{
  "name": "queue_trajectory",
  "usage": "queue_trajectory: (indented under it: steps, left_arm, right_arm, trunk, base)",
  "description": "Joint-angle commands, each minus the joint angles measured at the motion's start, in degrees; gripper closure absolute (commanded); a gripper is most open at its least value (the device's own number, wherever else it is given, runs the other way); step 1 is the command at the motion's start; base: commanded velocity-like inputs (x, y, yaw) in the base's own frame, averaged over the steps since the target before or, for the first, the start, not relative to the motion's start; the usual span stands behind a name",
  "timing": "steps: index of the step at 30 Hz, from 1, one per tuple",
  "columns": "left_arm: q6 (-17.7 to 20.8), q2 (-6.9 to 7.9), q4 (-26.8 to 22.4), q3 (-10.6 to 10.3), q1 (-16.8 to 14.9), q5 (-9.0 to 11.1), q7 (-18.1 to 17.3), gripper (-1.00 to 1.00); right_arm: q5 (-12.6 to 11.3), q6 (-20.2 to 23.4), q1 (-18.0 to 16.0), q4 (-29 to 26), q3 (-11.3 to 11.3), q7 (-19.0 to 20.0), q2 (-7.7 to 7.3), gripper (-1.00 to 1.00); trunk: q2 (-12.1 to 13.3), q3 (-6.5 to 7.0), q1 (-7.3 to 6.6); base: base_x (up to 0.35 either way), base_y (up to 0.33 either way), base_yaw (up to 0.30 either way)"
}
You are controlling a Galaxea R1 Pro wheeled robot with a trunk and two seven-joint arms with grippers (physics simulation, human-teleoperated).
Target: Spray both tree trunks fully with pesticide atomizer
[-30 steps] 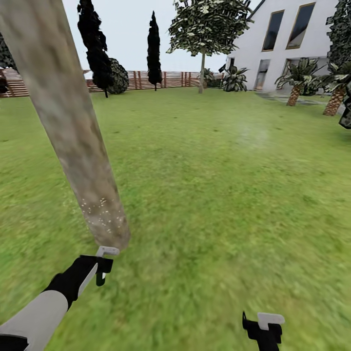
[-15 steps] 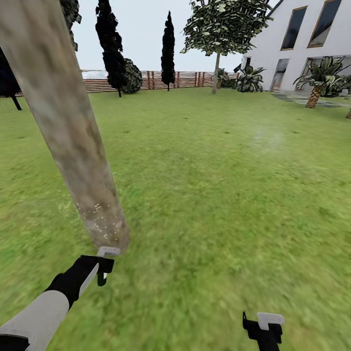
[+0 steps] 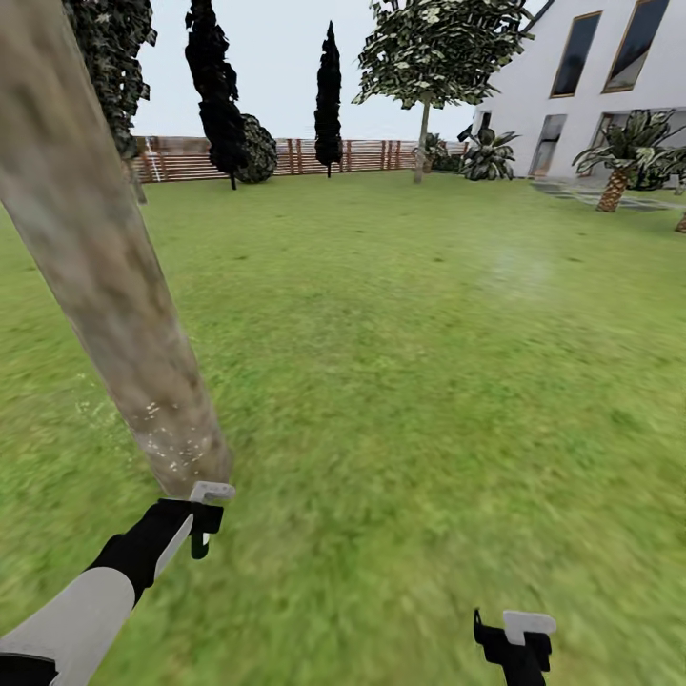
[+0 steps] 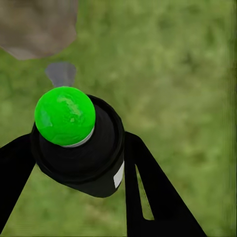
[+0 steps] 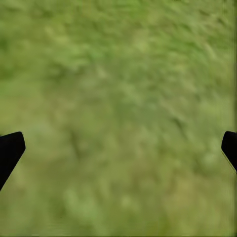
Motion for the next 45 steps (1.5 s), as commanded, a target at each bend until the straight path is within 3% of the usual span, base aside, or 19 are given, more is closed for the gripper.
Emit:
queue_trajectory:
  steps: [1,9,15,34,45]
  left_arm:
    - [0.31,0.08,-0.1,-0.36,-0.04,0.41,0.11,1.0]
    - [0.28,0.08,-0.1,-0.27,-0.05,0.34,0.12,1.0]
    - [-2.73,0.08,-0.1,-0.18,-0.03,0.32,0.12,1.0]
    - [-2.77,0.08,-0.1,-0.24,-0.07,0.37,0.2,1.0]
    - [-2.85,0.15,-0.09,-0.03,-0.06,0.34,0.21,1.0]
  right_arm:
    - [0.61,-0.12,-0.04,0.06,-0.29,-0.29,0.01,-1.0]
    - [0.61,-0.12,-0.04,0.09,-0.29,-0.29,0.01,-1.0]
    - [0.61,-0.12,-0.04,0.08,-0.29,-0.29,0.01,-1.0]
    - [0.61,-0.12,-0.04,0.09,-0.29,-0.29,-0.05,-1.0]
    - [0.61,-0.12,-0.04,0.09,-0.29,-0.29,0.01,-1.0]
  trunk:
    - [-0.02,-0.05,0.01]
    - [-0.02,-0.05,0.01]
    - [-0.02,-0.05,0.01]
    - [-0.02,-0.05,0.01]
    - [-0.02,-0.05,0.01]
  base:
    - [0.156,-0.263,0.183]
    - [0.166,-0.254,0.264]
    - [0.188,-0.236,0.263]
    - [0.19,-0.233,0.011]
    - [0.017,-0.19,0.241]
